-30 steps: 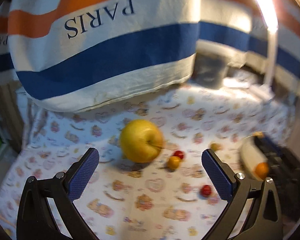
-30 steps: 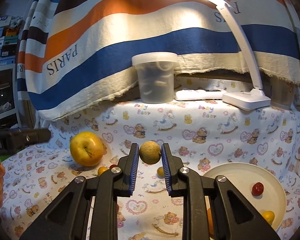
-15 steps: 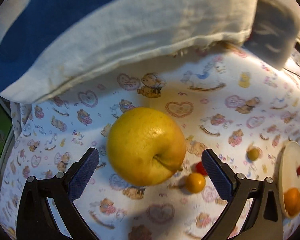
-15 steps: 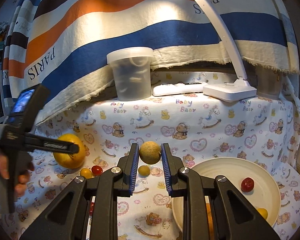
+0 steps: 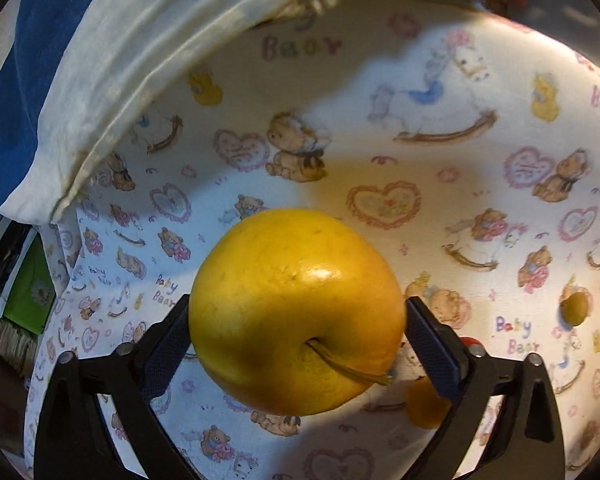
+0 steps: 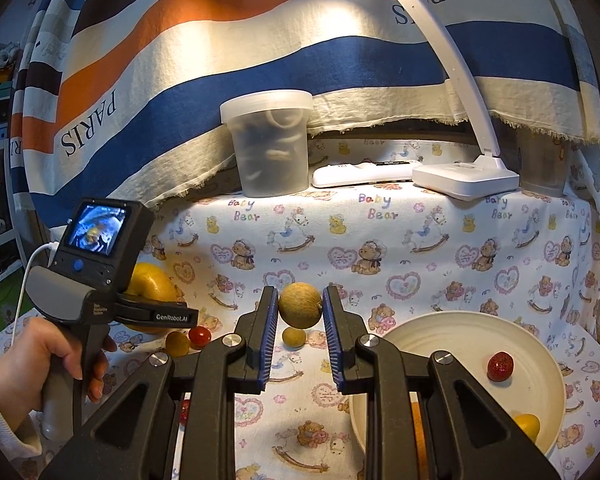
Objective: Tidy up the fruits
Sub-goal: 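Grasp the large yellow pear with the left tool while the right tool holds the green fruit, then set the pear on the plate with the left tool while the right tool carries the green fruit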
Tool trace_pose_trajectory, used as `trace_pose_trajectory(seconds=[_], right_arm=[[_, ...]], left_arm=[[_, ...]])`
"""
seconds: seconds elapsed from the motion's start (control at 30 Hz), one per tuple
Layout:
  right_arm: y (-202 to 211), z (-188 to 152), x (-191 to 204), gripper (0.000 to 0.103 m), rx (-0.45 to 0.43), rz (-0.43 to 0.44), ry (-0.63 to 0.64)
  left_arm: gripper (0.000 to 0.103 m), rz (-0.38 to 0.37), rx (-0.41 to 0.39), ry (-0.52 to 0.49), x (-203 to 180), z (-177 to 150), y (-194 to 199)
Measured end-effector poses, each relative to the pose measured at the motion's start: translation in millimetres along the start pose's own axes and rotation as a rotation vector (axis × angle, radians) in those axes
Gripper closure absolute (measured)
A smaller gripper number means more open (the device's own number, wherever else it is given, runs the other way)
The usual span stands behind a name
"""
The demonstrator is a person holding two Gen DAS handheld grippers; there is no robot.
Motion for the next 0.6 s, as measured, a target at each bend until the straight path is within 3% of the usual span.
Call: trace_pose_trajectory(seconds=[0.27,0.6], right_arm=[[0,0,0,0.079,-0.002,-0.004,0.001],[36,35,-13,0.079,-0.086,0.021,-0.038]], left_arm=[[0.013,-0.099,-0.041,0.079,16,-10,21],[0.013,-0.155,-0.233,-0.001,23,-8,129]])
Point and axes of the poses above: each gripper's, at about its wrist camera, not at the fingertips, and y roughly against the way its jaws point, x to its left, z to its top, the point moved 8 cm from there along -y, roughly the way its jaws point, and after that the axes turned 5 degrees about -y, right-handed, at the moved point
